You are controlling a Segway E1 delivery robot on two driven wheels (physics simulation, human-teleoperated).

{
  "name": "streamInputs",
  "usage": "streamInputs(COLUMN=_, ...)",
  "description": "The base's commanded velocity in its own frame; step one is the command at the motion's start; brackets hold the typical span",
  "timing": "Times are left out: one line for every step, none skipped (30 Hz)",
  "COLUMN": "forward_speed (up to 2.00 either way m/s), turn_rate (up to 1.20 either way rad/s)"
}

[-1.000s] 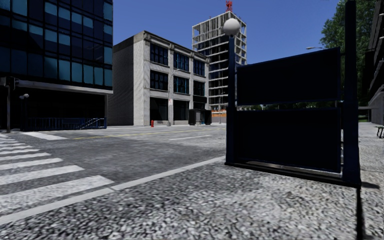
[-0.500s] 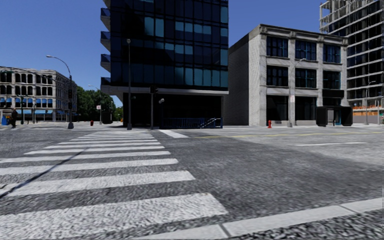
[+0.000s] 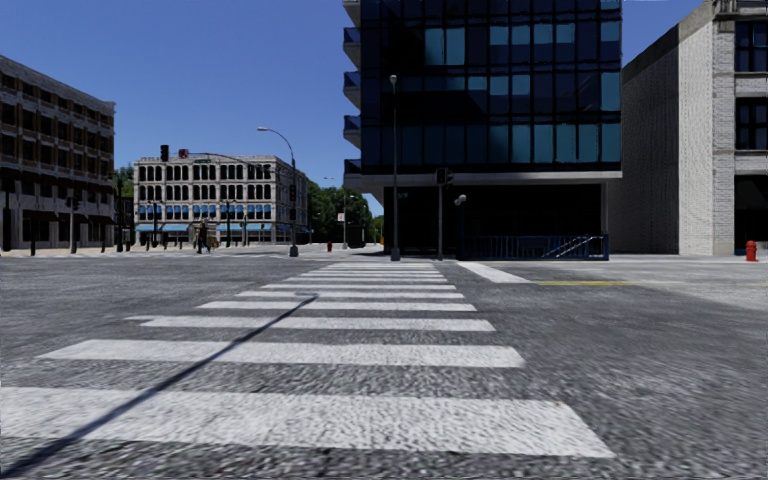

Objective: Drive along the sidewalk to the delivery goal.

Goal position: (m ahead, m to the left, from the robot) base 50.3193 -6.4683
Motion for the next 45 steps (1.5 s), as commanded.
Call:
streamInputs(forward_speed=2.0, turn_rate=0.0)
streamInputs(forward_speed=2.0, turn_rate=0.0)
streamInputs(forward_speed=2.0, turn_rate=0.0)
streamInputs(forward_speed=2.0, turn_rate=0.0)
streamInputs(forward_speed=2.0, turn_rate=0.0)
streamInputs(forward_speed=2.0, turn_rate=0.0)
streamInputs(forward_speed=2.0, turn_rate=0.0)
streamInputs(forward_speed=2.0, turn_rate=0.0)
streamInputs(forward_speed=2.0, turn_rate=0.0)
streamInputs(forward_speed=2.0, turn_rate=-0.06)
streamInputs(forward_speed=2.0, turn_rate=-0.1)
streamInputs(forward_speed=2.0, turn_rate=-0.12)
streamInputs(forward_speed=2.0, turn_rate=-0.12)
streamInputs(forward_speed=2.0, turn_rate=-0.12)
streamInputs(forward_speed=2.0, turn_rate=-0.11)
streamInputs(forward_speed=2.0, turn_rate=-0.03)
streamInputs(forward_speed=2.0, turn_rate=0.0)
streamInputs(forward_speed=2.0, turn_rate=0.0)
streamInputs(forward_speed=2.0, turn_rate=0.0)
streamInputs(forward_speed=2.0, turn_rate=0.0)
streamInputs(forward_speed=2.0, turn_rate=0.0)
streamInputs(forward_speed=2.0, turn_rate=0.0)
streamInputs(forward_speed=2.0, turn_rate=0.0)
streamInputs(forward_speed=2.0, turn_rate=0.0)
streamInputs(forward_speed=2.0, turn_rate=0.0)
streamInputs(forward_speed=2.0, turn_rate=0.0)
streamInputs(forward_speed=2.0, turn_rate=0.0)
streamInputs(forward_speed=2.0, turn_rate=0.0)
streamInputs(forward_speed=2.0, turn_rate=0.0)
streamInputs(forward_speed=2.0, turn_rate=0.0)
streamInputs(forward_speed=2.0, turn_rate=0.0)
streamInputs(forward_speed=2.0, turn_rate=0.0)
streamInputs(forward_speed=2.0, turn_rate=0.0)
streamInputs(forward_speed=2.0, turn_rate=0.0)
streamInputs(forward_speed=2.0, turn_rate=0.0)
streamInputs(forward_speed=2.0, turn_rate=0.0)
streamInputs(forward_speed=2.0, turn_rate=0.0)
streamInputs(forward_speed=2.0, turn_rate=0.0)
streamInputs(forward_speed=2.0, turn_rate=0.0)
streamInputs(forward_speed=2.0, turn_rate=0.0)
streamInputs(forward_speed=2.0, turn_rate=0.0)
streamInputs(forward_speed=2.0, turn_rate=0.0)
streamInputs(forward_speed=2.0, turn_rate=0.0)
streamInputs(forward_speed=2.0, turn_rate=0.0)
streamInputs(forward_speed=2.0, turn_rate=0.0)
